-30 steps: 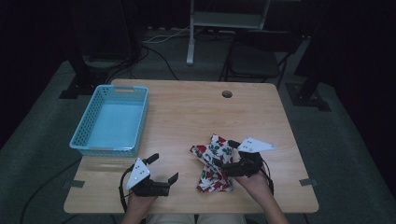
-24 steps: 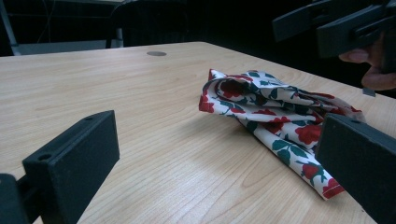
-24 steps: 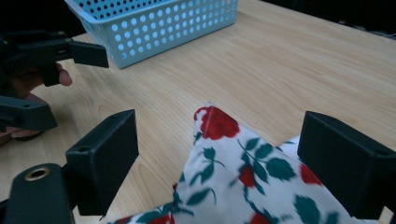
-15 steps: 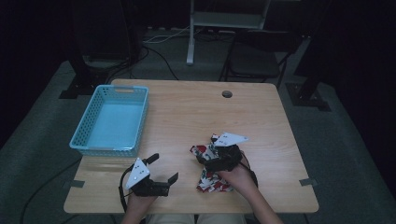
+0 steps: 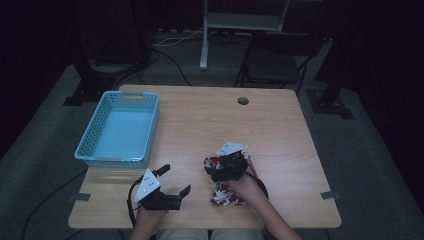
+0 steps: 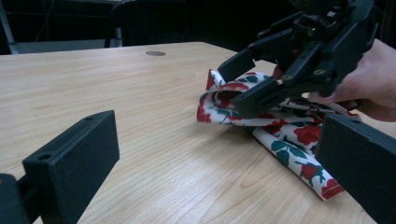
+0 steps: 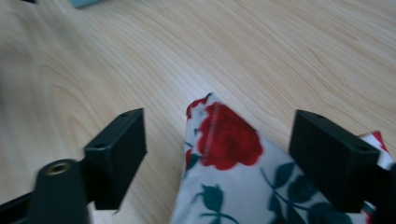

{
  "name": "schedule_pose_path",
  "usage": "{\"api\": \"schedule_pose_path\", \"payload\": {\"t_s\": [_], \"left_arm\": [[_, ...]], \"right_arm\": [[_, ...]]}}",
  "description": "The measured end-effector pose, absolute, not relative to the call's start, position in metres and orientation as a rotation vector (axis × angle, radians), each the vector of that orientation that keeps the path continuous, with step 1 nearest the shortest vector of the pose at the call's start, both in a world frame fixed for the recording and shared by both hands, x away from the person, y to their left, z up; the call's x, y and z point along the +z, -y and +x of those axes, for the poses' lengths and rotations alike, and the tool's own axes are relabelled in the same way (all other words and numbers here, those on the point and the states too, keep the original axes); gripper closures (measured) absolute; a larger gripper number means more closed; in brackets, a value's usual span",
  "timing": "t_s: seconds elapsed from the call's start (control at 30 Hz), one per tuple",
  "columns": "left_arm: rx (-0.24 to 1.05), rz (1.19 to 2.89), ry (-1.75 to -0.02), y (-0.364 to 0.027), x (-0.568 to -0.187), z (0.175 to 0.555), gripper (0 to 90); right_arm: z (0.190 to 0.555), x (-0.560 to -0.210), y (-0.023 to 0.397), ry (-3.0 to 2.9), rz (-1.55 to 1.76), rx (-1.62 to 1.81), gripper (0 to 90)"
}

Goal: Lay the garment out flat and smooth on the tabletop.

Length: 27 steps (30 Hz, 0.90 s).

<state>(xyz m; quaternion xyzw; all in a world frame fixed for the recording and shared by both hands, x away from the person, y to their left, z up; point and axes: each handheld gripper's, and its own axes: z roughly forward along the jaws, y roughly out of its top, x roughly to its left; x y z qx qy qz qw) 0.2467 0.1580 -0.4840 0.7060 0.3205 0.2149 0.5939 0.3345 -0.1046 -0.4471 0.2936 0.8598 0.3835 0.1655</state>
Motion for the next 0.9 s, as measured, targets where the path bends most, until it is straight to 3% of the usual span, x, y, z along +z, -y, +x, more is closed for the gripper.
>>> {"api": "schedule_pose_path", "payload": {"t_s": [0.17,0.2,0.23,0.27,0.3,0.37,0.4,0.43,0.47,0.9], "left_arm": [[0.501,1.638,-0.749,-0.158,-0.484,0.247,0.2],[0.501,1.639,-0.748,-0.158,-0.484,0.247,0.3],[0.501,1.639,-0.748,-0.158,-0.484,0.247,0.2],[0.501,1.639,-0.748,-0.158,-0.484,0.247,0.2],[0.501,1.639,-0.748,-0.158,-0.484,0.247,0.2],[0.502,1.638,-0.75,-0.158,-0.484,0.247,0.2],[0.501,1.638,-0.75,-0.158,-0.484,0.247,0.2],[0.501,1.638,-0.75,-0.158,-0.484,0.247,0.2],[0.499,1.634,-0.751,-0.158,-0.484,0.247,0.2],[0.5,1.634,-0.749,-0.158,-0.484,0.247,0.2]], "right_arm": [[0.337,-0.451,0.104,-2.427,0.884,1.025,33.0],[0.338,-0.452,0.104,-2.426,0.893,1.0,42.7],[0.338,-0.452,0.104,-2.426,0.893,1.0,42.7],[0.339,-0.453,0.105,-2.41,0.911,0.992,55.7],[0.34,-0.453,0.106,-2.41,0.91,0.995,61.2],[0.34,-0.452,0.107,-2.408,0.909,0.99,66.4],[0.34,-0.451,0.109,-2.395,0.905,0.985,76.0],[0.34,-0.451,0.109,-2.395,0.905,0.985,76.0],[0.34,-0.449,0.113,-2.39,0.903,0.998,81.9],[0.319,-0.424,0.145,-2.284,0.934,1.121,82.9]]}}
